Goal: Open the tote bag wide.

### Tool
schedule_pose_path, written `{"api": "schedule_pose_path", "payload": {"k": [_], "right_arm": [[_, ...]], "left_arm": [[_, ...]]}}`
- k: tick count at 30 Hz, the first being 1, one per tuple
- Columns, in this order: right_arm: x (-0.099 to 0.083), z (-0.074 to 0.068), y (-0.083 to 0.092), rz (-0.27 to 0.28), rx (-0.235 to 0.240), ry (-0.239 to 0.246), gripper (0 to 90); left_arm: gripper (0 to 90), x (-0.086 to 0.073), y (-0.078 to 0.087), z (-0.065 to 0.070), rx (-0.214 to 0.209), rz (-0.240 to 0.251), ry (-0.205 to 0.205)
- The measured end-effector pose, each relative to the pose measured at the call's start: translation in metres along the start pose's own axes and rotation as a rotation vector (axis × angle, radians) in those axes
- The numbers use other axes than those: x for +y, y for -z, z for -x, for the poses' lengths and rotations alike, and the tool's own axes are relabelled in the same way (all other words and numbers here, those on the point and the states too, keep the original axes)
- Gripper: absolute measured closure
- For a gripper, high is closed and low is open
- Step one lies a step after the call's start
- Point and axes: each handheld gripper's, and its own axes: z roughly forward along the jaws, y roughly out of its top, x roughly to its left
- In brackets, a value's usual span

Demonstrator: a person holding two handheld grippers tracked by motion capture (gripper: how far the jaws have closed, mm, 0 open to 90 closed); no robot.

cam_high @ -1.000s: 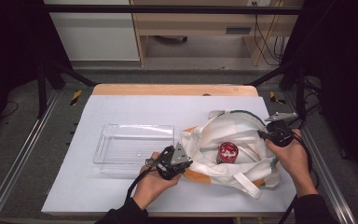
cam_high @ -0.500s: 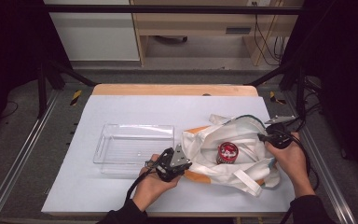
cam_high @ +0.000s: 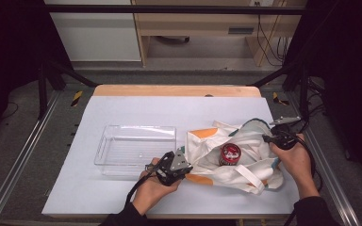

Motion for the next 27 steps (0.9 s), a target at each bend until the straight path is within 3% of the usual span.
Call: {"api": "schedule_pose_path", "payload": {"k": [4,7,16,21,27], "right_arm": [[0.000,-0.001,0.004,0.009,0.007,-0.004,79.4],[0.000,0.000,0.008,0.026,0.002,-0.023,68.7],[-0.001,-0.010,0.037,0.127,-0.009,-0.031,37.3],[0.002,-0.019,0.055,0.181,-0.025,-0.015,29.6],[0.005,-0.020,0.065,0.198,-0.033,-0.011,25.1]], "left_arm": [[83.9,0.001,-0.001,0.001,0.009,0.003,0.001],[82.7,0.002,-0.001,0.000,0.011,0.012,0.011],[62.2,0.009,0.004,-0.005,0.038,0.058,0.060],[53.8,0.017,0.009,-0.006,0.058,0.081,0.052],[51.2,0.022,0.010,-0.006,0.059,0.090,0.043]]}}
